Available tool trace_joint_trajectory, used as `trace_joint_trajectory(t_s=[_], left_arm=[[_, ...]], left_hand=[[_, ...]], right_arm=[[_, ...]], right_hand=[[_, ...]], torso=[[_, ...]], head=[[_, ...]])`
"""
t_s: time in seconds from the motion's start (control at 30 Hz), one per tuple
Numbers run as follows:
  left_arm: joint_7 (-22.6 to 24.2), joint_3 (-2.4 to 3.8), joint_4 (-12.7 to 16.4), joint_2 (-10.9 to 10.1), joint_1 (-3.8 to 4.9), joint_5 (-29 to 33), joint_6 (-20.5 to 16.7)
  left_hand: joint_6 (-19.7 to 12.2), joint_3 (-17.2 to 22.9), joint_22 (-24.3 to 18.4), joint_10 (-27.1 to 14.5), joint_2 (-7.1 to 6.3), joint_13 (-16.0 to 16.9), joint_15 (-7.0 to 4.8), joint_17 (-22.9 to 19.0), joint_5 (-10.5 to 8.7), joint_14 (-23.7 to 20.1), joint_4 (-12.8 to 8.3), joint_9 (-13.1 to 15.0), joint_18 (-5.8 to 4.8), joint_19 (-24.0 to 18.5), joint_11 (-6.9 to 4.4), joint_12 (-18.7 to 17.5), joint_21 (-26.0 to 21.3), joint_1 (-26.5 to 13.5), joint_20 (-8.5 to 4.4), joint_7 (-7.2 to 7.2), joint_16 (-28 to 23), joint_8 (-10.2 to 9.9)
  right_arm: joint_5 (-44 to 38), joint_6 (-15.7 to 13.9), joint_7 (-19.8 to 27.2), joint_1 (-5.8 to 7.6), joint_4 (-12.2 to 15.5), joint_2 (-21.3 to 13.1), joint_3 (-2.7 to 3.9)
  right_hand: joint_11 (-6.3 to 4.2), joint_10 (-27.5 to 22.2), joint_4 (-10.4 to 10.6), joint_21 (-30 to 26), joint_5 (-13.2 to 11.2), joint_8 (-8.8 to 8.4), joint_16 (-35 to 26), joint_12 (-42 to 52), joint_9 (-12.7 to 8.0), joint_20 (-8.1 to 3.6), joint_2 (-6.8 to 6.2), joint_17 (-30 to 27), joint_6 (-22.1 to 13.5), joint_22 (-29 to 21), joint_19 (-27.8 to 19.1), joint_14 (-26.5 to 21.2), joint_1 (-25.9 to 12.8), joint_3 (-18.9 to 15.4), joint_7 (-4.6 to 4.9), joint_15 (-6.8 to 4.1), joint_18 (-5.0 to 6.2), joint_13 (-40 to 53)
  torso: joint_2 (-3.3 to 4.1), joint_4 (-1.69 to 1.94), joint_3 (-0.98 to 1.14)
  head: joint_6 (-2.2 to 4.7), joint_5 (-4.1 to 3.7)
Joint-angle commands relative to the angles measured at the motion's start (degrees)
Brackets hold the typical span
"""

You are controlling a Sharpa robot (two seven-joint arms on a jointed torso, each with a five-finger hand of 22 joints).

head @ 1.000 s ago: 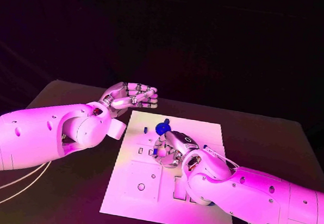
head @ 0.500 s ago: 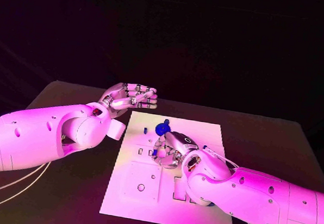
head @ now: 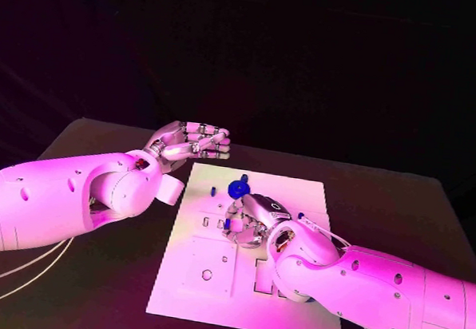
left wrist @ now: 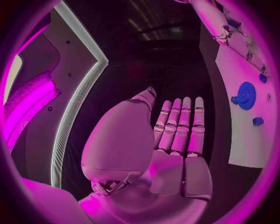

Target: Assemble the parts on the task board

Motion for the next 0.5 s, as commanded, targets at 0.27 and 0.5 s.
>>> trace_joint_trajectory(t_s=[0.27,0.5], left_arm=[[0.2,0.04,-0.17,0.02,0.05,-0.26,0.33],[-1.85,0.04,-0.85,0.06,0.05,-2.79,-0.36]], left_hand=[[-0.29,0.36,-0.05,0.28,-0.2,-0.02,0.15,0.07,-0.29,-0.28,-0.02,-0.06,0.63,0.18,0.15,-0.31,-0.05,-0.41,0.04,2.26,-0.19,-0.16],[-0.49,0.18,0.02,0.01,-0.44,-0.05,0.2,0.21,-0.34,-0.19,0.1,-0.11,0.73,0.62,0.35,-0.56,0.22,-0.88,-0.02,2.58,-0.29,-0.27]], right_arm=[[0.33,-2.81,1.4,-0.02,1.99,-1.36,0.02],[2.79,-4.28,3.72,1.21,6.21,-5.15,0.32]], right_hand=[[0.9,-1.03,4.18,-1.94,0.6,-2.49,-0.63,-1.55,-1.34,0.81,1.51,11.79,-3.45,-1.05,-0.68,5.33,3.43,-12.43,0.99,1.07,1.07,3.57],[1.3,-1.32,9.35,-2.9,0.75,-3.11,-0.79,-1.66,-2.08,1.12,2.97,11.37,-4.38,-1.41,-0.86,5.23,8.64,-19.38,1.44,1.41,1.21,3.15]], torso=[[-0.04,-0.01,0.03],[-0.26,-0.12,0.07]], head=[[-0.01,-0.26],[0.26,-0.24]])
